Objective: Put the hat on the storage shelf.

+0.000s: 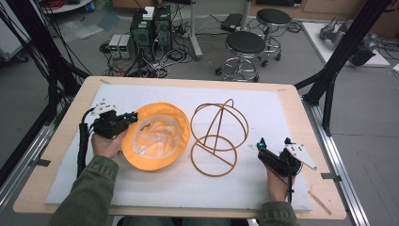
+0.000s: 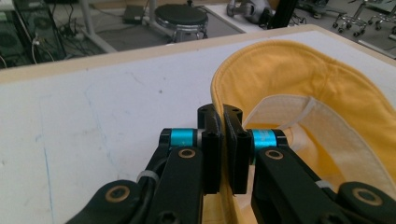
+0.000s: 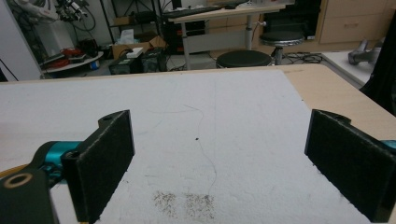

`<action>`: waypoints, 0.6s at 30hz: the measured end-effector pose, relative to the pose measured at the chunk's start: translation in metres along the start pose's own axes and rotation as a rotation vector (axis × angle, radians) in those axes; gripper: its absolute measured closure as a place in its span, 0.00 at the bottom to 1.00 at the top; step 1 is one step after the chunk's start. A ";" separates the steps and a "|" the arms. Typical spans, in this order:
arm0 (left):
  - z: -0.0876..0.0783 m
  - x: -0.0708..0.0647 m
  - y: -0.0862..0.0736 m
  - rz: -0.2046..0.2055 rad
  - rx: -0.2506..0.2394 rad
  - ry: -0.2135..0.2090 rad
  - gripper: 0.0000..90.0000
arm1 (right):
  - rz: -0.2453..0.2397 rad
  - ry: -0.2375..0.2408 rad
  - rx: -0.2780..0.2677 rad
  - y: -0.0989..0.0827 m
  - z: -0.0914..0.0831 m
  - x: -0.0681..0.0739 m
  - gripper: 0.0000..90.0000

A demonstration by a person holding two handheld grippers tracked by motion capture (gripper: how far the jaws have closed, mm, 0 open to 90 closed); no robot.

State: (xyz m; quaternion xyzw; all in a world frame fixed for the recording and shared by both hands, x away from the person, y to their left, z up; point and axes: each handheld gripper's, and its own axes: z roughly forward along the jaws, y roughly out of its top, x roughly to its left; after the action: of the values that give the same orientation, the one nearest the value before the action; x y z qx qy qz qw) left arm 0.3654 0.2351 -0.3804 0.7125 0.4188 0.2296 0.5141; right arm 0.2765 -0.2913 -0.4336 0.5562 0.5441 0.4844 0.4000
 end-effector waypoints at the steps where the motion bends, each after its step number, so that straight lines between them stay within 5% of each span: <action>1: -0.002 -0.004 0.004 0.023 -0.030 -0.002 0.96 | 0.001 -0.001 0.000 0.000 0.000 0.000 0.08; 9: -0.010 -0.015 0.013 0.069 -0.163 -0.001 0.96 | 0.002 0.003 0.002 0.000 0.000 0.001 0.08; 18: -0.025 -0.017 0.022 0.092 -0.366 -0.058 0.96 | -0.002 0.004 0.002 0.000 0.000 0.001 0.08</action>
State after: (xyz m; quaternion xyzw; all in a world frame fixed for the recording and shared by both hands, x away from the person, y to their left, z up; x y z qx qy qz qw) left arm 0.3454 0.2317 -0.3491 0.6317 0.3221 0.3046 0.6359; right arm 0.2764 -0.2908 -0.4336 0.5551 0.5458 0.4847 0.3988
